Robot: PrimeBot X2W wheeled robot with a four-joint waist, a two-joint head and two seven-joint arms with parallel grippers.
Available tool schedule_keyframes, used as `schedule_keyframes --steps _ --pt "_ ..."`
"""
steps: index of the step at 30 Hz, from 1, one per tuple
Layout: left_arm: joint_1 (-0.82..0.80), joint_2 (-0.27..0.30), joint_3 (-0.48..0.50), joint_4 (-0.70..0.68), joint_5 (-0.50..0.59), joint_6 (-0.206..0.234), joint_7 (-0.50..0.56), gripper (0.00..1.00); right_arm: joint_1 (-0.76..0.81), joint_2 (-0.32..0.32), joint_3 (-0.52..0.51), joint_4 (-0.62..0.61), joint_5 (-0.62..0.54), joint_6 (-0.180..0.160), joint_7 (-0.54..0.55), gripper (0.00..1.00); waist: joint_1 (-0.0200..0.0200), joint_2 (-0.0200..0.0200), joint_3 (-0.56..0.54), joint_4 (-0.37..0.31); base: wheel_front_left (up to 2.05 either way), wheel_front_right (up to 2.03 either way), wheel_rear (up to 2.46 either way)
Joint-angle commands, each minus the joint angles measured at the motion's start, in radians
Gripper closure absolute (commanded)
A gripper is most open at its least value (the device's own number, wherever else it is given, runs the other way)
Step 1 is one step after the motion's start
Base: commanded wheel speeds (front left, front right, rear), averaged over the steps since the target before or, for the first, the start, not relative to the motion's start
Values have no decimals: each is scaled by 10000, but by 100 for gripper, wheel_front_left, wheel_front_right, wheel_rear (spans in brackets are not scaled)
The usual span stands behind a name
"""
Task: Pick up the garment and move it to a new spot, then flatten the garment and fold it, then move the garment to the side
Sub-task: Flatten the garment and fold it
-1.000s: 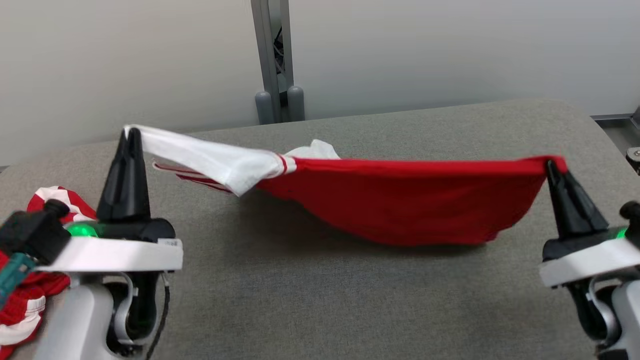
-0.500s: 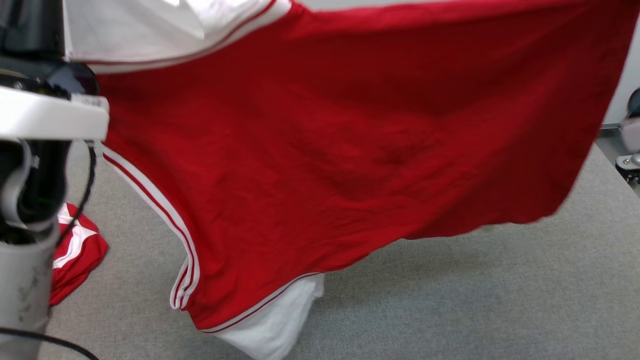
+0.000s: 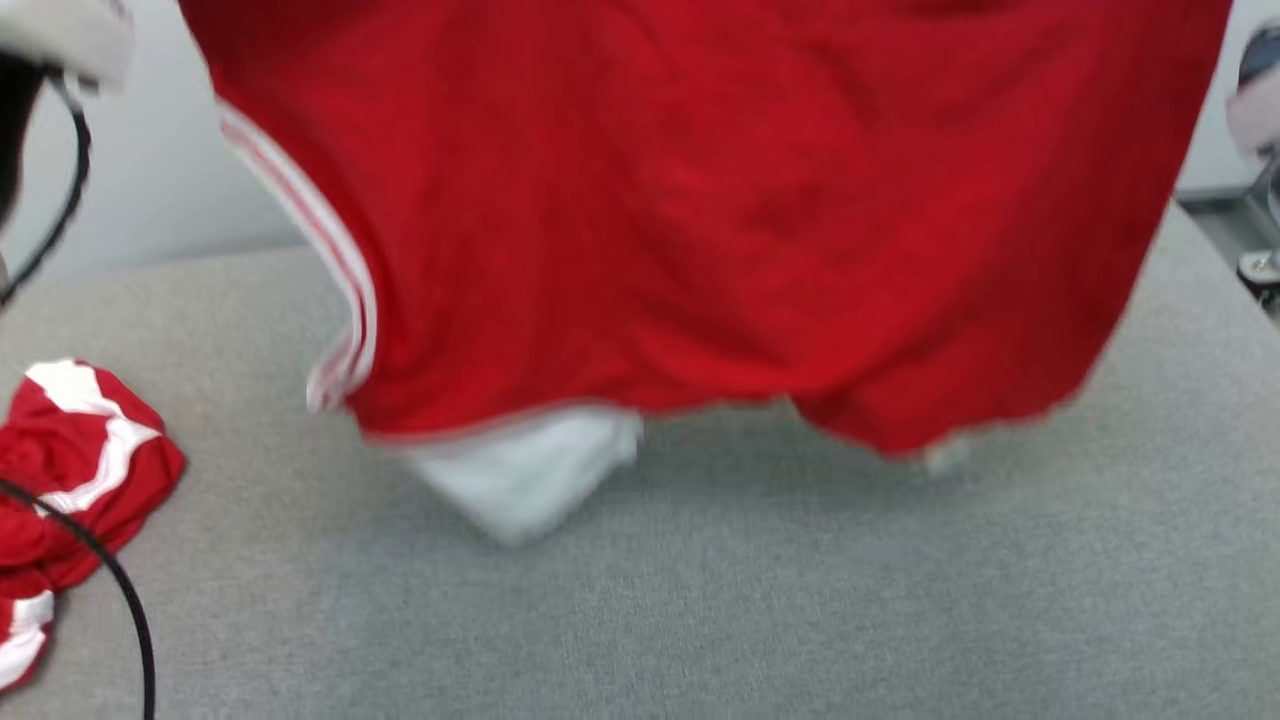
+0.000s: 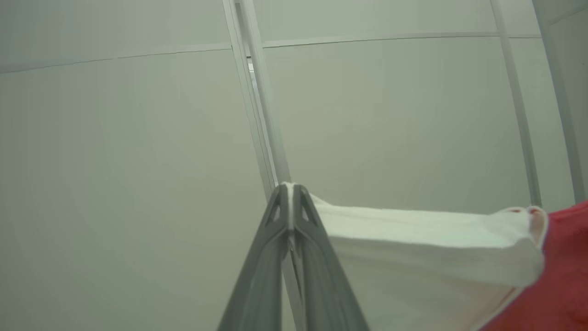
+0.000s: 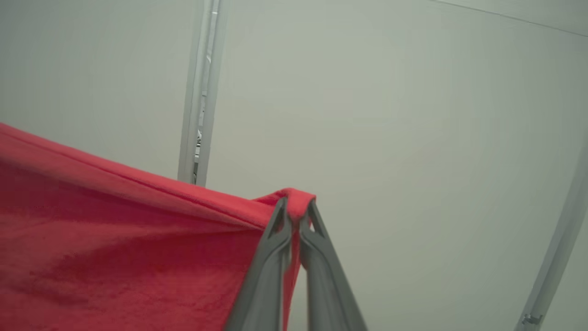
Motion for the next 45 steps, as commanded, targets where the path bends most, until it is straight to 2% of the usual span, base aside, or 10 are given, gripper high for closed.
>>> schedule_keyframes --steps 1,5,8,16,21,23,29,36,41,45 --pt "-794 -39 -255 667 353 -193 -146 100 -731 164 198 656 -58 -6 -16 100 0 0 850 -19 0 0 0" --pt "-2687 -246 -861 2288 1229 -474 -702 100 -2597 620 690 2096 -214 -6 -369 100 0 0 2151 23 0 0 0" --pt "-4302 -446 -1152 3500 1889 -465 -1415 100 -4145 945 791 3205 -506 -6 -920 100 0 0 3143 85 0 0 0" --pt "-7831 -1138 -1490 6124 2799 -379 -3470 100 -7476 1410 4 5770 -1430 -5 -2504 100 0 0 5279 218 0 0 0" --pt "-9029 -1608 -1483 7272 2927 -376 -4282 100 -8541 1577 -465 7127 -2196 -6 -3154 100 0 0 6158 408 0 0 0" --pt "-8971 -1818 -1425 7422 2787 -584 -4341 100 -8578 1666 -572 7513 -2330 -6 -3265 100 0 0 6395 553 0 0 0" --pt "-7175 -2027 -1196 6164 2535 -1063 -4353 100 -7564 1872 -200 8134 -2389 -5 -3365 100 0 0 6515 917 0 0 0" --pt "-3355 -1724 -1155 4456 1791 -1272 -4355 100 -5089 1872 323 7940 -1065 -5 -3372 100 0 0 5561 1048 0 0 0" --pt "455 -1211 -998 2673 827 -1191 -4113 100 -2667 1434 1108 7452 857 -6 -3335 100 0 0 4416 1059 0 0 0" --pt "2806 -953 -768 1441 225 -727 -3567 100 -1007 924 1469 6585 2138 -6 -3338 100 0 0 3761 1117 0 0 0"
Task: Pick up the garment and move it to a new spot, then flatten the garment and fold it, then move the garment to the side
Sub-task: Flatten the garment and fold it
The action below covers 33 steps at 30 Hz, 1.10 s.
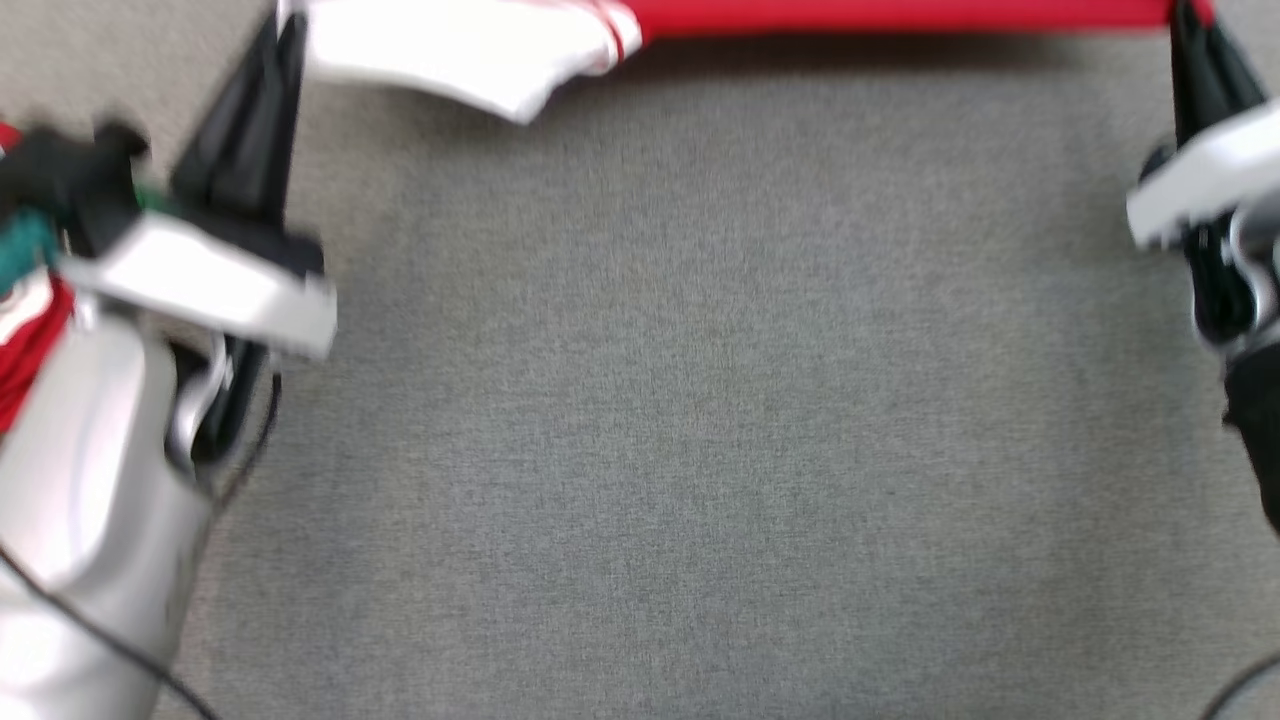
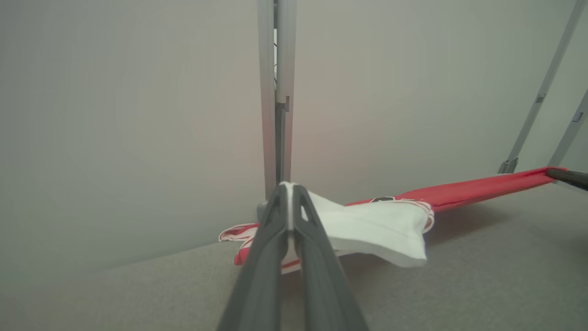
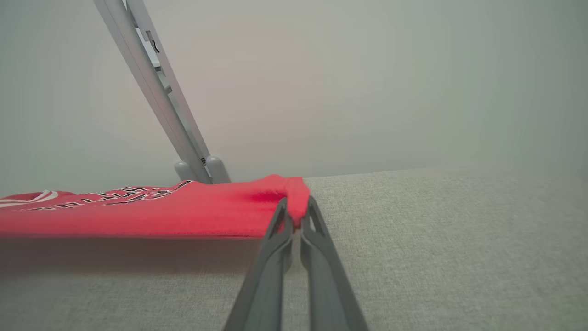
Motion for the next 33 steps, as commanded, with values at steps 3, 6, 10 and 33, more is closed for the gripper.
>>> schedule_keyframes --steps 3,6,10,33 --pt "1793 151 312 -971 -407 554 86 100 1365 -393 170 -730 791 -6 -52 100 -1 0 -910 -56 0 0 0" --pt "3154 185 380 -1864 -488 963 26 100 2361 -628 168 -1328 1285 -8 -66 100 -1 0 -1305 -111 0 0 0" --pt "4368 160 288 -2632 -355 1370 -28 100 3300 -775 -4 -1846 1561 -8 -70 100 -1 0 -1715 -136 0 0 0" --pt "9524 77 97 -5651 -321 3355 141 100 9537 -735 -2435 -5627 943 -17 462 100 -1 0 -3587 -81 0 0 0"
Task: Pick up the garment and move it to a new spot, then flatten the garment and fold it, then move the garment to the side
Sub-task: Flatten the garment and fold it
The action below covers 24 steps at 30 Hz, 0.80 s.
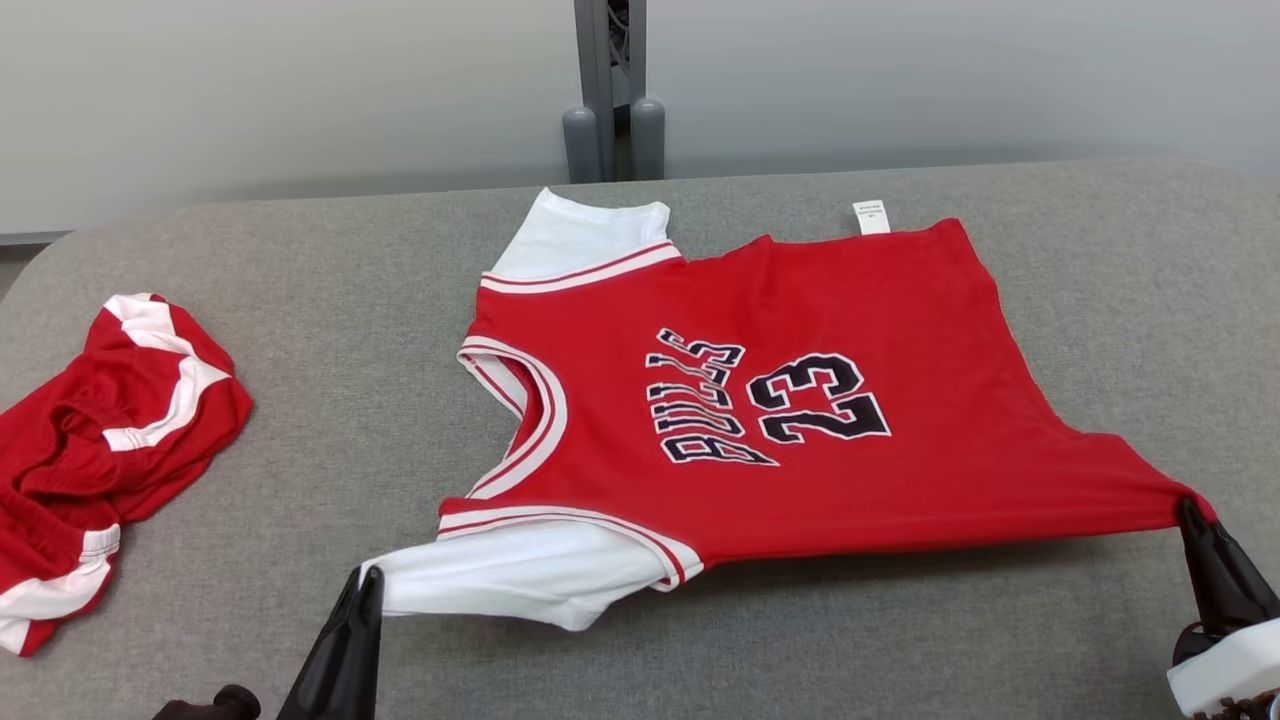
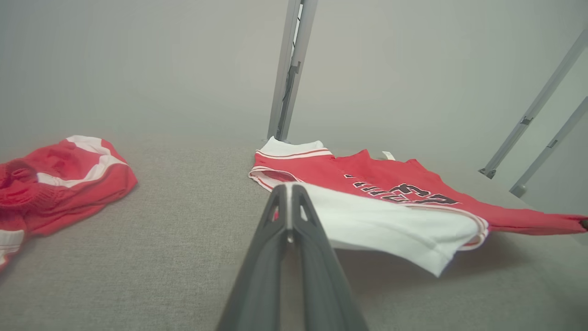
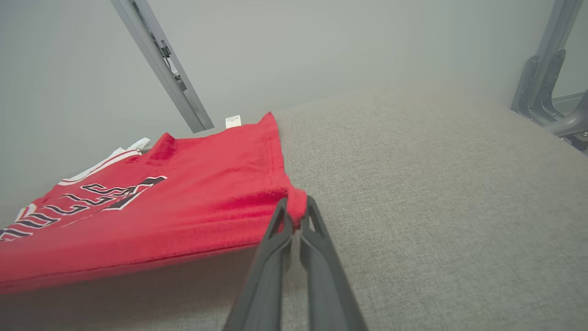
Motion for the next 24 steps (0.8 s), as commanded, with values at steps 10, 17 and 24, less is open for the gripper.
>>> schedule_keyframes --steps 10,17,24 --pt "-981 -392 -475 253 -452 -247 707 100 346 1186 -1244 -1343 -750 -20 2116 100 0 0 123 -202 0 0 0" --pt "-2054 -769 -496 1320 -832 -782 504 100 -706 1739 -1426 -725 -1215 -18 2640 100 0 0 336 -272 0 0 0" --pt "-3253 -980 -588 2415 -843 -1160 432 100 -1914 1869 -1449 272 -1675 -18 2584 100 0 0 773 -147 0 0 0"
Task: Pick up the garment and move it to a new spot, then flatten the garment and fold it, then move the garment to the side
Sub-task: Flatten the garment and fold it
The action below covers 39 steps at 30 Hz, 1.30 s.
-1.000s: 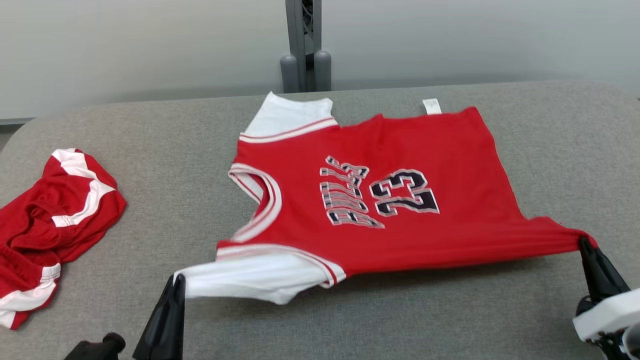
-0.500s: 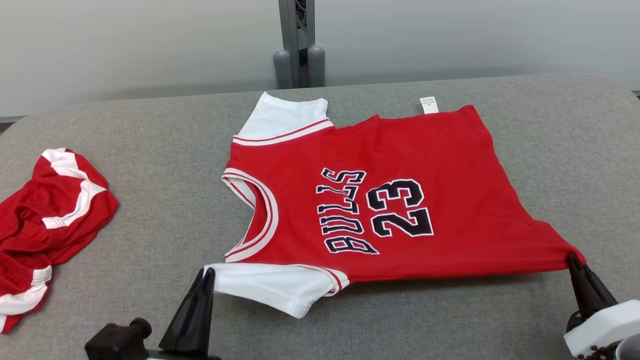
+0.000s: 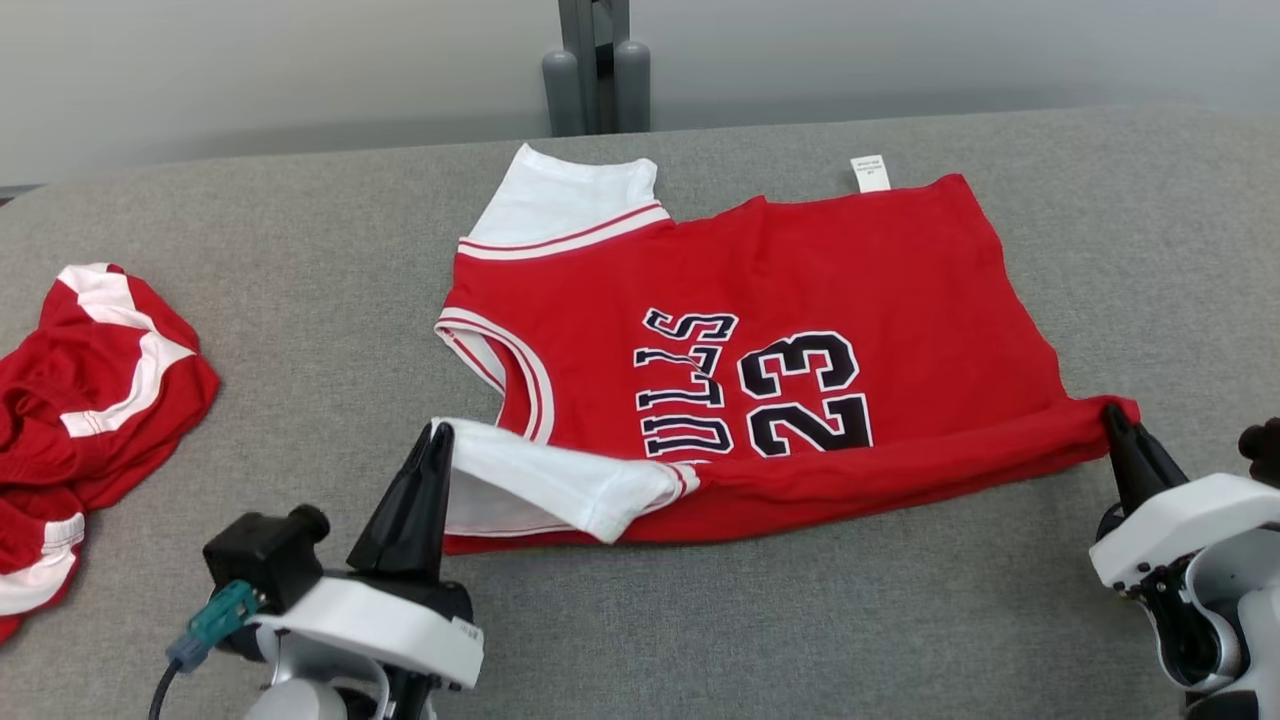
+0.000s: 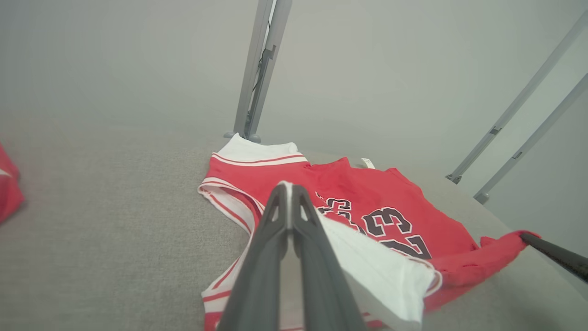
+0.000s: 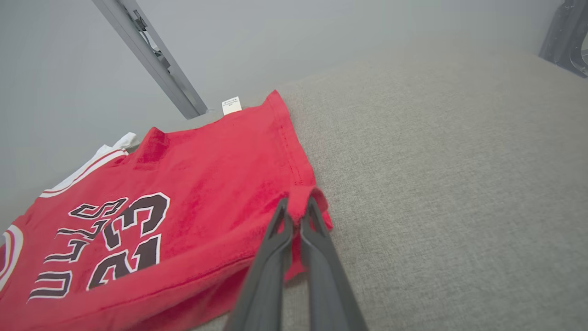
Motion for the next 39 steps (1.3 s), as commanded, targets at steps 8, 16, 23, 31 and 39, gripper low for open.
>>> schedule_keyframes --steps 8,16,23,31,39 --pt "-1889 -440 -52 1747 299 -203 -495 100 -1349 -100 210 1314 -291 -3 -470 100 1 0 715 179 0 0 0" --pt "-2929 -624 -147 3400 516 -335 -743 100 -2426 -91 774 2489 -379 -3 -1007 32 1 0 1104 52 0 0 0" --pt "-3304 -744 -216 4339 506 -453 -857 0 -2754 -211 1880 2347 557 -3 -2404 0 1 0 1131 -19 0 0 0" --pt "-2820 -818 0 4260 700 -141 -1224 0 -1954 -887 2821 1783 1746 -3 -3037 0 1 0 747 -28 0 0 0" --pt "-1655 -914 268 3675 449 159 -1241 0 -1101 -1034 2671 1351 1847 -3 -3024 0 1 0 346 -8 0 0 0"
